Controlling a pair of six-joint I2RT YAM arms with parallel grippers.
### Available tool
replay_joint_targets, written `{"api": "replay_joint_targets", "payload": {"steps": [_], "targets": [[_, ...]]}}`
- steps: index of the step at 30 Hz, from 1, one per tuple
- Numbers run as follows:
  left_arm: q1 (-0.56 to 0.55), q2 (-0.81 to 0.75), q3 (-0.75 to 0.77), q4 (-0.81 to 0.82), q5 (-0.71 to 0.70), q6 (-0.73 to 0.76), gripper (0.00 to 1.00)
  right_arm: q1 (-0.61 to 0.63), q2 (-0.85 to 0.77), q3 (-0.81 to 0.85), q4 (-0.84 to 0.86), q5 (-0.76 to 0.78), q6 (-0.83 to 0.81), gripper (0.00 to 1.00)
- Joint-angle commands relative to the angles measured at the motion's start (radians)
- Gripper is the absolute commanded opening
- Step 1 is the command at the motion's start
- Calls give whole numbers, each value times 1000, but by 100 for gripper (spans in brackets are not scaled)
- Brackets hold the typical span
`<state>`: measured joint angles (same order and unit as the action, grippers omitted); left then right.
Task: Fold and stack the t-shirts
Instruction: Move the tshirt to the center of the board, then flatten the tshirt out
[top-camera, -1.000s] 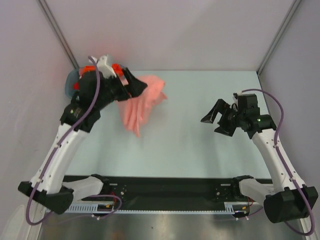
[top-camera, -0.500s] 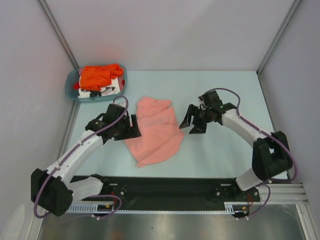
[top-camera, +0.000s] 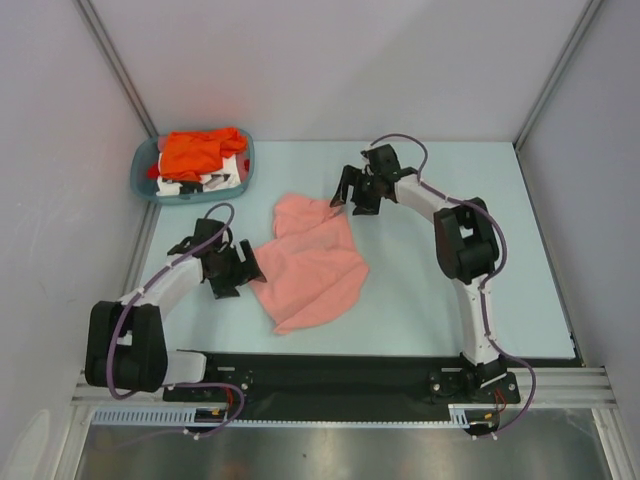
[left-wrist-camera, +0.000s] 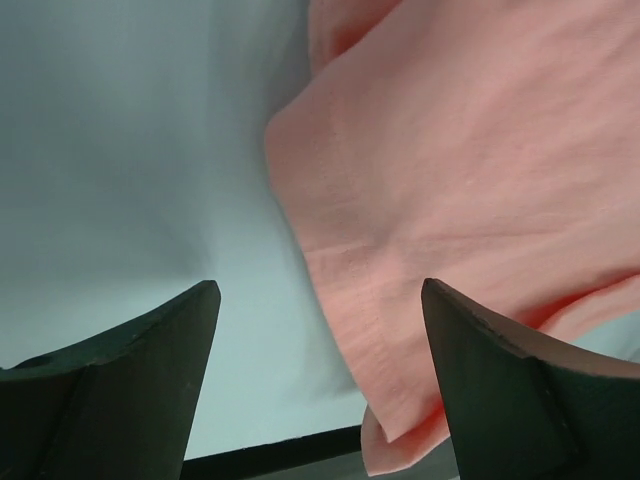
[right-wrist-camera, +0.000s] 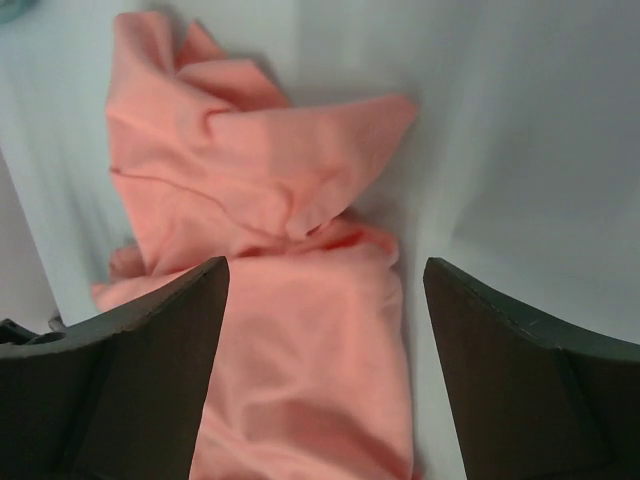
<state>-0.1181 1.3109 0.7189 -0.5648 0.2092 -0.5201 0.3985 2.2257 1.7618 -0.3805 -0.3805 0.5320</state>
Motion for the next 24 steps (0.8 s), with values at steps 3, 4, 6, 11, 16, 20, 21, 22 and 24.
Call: {"api": "replay_joint_targets", "payload": {"steps": [3,4,6,11,16,20,21,22,24], "targets": [[23,63,-53,178,174,-17,88,-10,110,96,101,9,40,79],[24,71,-62,184,167,-18,88,-15,123,97,117,3,58,75],[37,76,-73,206,157,-29,88,-18,155,110,160,-8,98,73],[64,125,-84,260,148,-50,84,-15,206,114,219,-43,169,67],[107,145,-95,290,136,-51,74,-13,239,110,288,-73,249,50],[113,194,-43,324,144,-35,53,-20,239,110,344,-100,322,27],[113,218,-23,321,144,-31,48,-26,236,107,350,-94,332,19],[113,225,12,298,139,-29,34,-35,230,105,356,-89,342,9],[113,211,45,287,124,-29,21,-49,204,107,371,-71,358,0]]}}
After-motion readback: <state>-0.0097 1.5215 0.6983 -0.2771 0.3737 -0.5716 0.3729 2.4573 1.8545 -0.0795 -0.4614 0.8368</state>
